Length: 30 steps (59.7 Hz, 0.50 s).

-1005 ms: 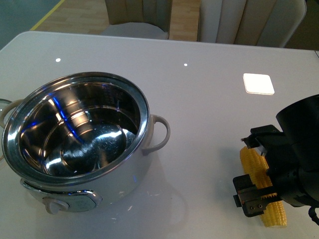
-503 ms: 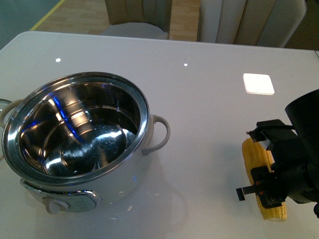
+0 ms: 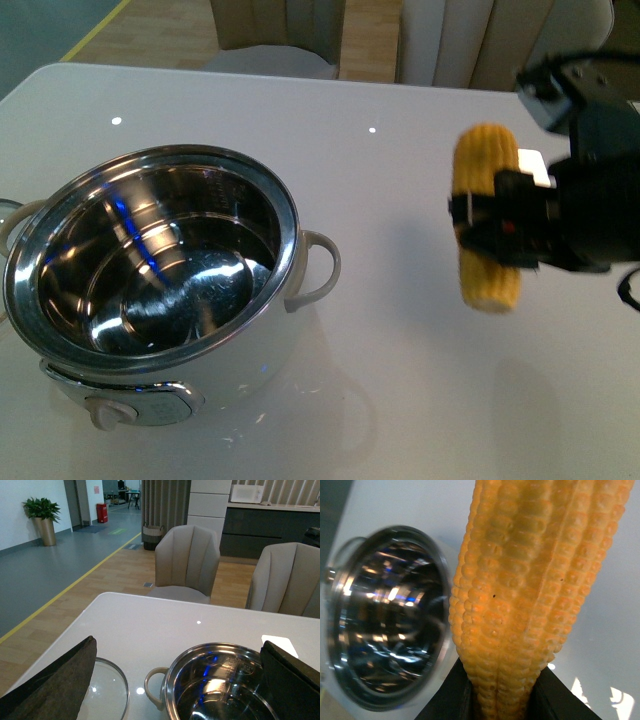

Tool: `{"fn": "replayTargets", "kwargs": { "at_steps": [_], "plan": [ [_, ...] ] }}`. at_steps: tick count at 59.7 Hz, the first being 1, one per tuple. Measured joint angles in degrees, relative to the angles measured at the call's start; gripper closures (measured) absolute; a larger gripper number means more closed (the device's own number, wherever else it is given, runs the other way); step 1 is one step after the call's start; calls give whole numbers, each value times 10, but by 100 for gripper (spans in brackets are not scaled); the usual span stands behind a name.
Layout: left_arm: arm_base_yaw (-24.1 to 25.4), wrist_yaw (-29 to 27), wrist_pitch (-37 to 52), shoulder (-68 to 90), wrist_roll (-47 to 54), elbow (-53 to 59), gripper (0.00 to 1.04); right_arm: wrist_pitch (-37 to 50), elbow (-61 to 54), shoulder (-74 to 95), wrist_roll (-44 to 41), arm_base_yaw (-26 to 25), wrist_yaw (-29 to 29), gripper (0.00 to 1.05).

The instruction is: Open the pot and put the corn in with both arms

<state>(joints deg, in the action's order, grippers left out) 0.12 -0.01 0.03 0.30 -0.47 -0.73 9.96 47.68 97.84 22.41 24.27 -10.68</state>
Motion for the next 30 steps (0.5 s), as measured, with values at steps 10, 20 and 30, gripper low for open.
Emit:
{"fn": "replayTargets", "kwargs": {
  "at_steps": [10, 20, 30],
  "plan": [
    [0, 0, 0, 0, 0, 0, 7, 14, 65, 32, 68, 44, -10, 89],
    [0, 0, 0, 0, 0, 0, 7, 28, 118, 89, 123, 78, -17, 90],
    [0, 0, 0, 0, 0, 0, 7, 40, 159, 136, 165, 111, -26, 90]
  ]
}}
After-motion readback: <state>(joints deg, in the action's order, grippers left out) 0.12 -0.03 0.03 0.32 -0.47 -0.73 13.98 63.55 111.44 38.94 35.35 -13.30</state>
